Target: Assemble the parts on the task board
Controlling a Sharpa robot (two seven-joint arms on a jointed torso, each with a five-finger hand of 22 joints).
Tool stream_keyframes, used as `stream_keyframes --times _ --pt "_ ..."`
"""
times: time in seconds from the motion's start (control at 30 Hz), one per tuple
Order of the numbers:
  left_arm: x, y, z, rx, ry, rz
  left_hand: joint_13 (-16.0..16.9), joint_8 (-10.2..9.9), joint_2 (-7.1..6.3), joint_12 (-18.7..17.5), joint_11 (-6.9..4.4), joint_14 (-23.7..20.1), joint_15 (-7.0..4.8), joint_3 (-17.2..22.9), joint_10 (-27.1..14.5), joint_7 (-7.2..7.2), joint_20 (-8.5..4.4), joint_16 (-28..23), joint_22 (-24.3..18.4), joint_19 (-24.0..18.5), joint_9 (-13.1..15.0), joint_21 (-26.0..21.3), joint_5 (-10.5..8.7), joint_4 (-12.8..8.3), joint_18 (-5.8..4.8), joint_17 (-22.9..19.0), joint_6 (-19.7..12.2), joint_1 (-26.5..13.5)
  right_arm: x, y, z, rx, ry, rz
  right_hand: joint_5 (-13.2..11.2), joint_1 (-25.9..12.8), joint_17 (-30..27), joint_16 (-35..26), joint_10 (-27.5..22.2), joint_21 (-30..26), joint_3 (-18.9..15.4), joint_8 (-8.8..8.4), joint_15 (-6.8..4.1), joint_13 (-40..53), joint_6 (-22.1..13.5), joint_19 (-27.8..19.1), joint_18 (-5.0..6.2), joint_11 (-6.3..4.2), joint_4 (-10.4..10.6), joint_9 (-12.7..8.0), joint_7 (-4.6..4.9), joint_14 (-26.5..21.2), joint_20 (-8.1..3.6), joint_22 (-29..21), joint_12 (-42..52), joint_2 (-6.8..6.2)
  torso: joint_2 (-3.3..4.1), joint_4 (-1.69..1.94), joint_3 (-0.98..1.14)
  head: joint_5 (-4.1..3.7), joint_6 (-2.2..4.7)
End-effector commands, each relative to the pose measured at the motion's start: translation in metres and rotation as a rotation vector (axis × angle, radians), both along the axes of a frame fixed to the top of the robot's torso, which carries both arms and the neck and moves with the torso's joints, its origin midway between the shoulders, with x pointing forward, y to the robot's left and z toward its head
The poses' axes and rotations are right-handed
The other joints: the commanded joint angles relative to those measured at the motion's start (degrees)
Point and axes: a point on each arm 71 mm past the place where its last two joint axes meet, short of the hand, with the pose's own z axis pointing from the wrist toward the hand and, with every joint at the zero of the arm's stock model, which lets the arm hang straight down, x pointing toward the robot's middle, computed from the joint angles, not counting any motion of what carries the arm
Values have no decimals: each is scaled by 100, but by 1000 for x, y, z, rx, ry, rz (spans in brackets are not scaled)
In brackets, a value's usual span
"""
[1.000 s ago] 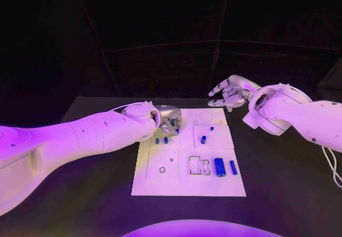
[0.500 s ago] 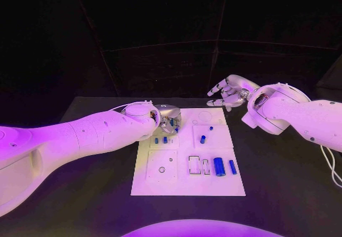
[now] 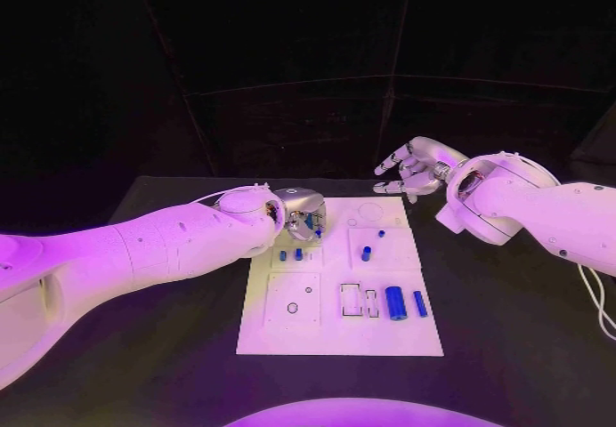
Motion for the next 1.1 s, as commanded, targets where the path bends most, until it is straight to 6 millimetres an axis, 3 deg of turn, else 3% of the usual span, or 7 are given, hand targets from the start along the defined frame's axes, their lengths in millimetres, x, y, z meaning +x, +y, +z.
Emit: stream_keyframes --times 0.03,0.73,1.1 --pt "-1 1 9 -60 -22 2 -4 -23 -1 -46 -7 197 -30 37 48 0 10 33 8 20 -6 36 -10 8 -105 -20 33 -70 0 0 2 4 -13 0 32 6 -1 25 -43 31 -29 26 -35 -10 17 584 -87 14 -13 -8 -4 -6 -8 1509 -24 20 2 6 1 8 14" --pt "-6 54 9 -19 32 90 1 -47 -69 -97 -15 191 -34 19 107 -12 11 29 22 11 -5 39 -24 5 -103 -52 74 -173 1 -4 2 1 -12 -7 32 6 -1 25 -43 31 -29 26 -35 -10 17 584 -87 14 -13 -8 -4 -6 -8 1509 -24 20 10 -3 -5 12 -6" --pt "-5 61 8 -4 47 102 1 -52 -81 -107 -16 190 -35 13 112 -13 11 29 24 9 -5 39 -25 5 -103 -54 76 -188 1 -4 2 1 -12 -7 32 6 -1 25 -43 31 -29 26 -35 -10 17 584 -87 14 -13 -8 -4 -6 -8 1509 -24 20 9 -17 1 29 -14"
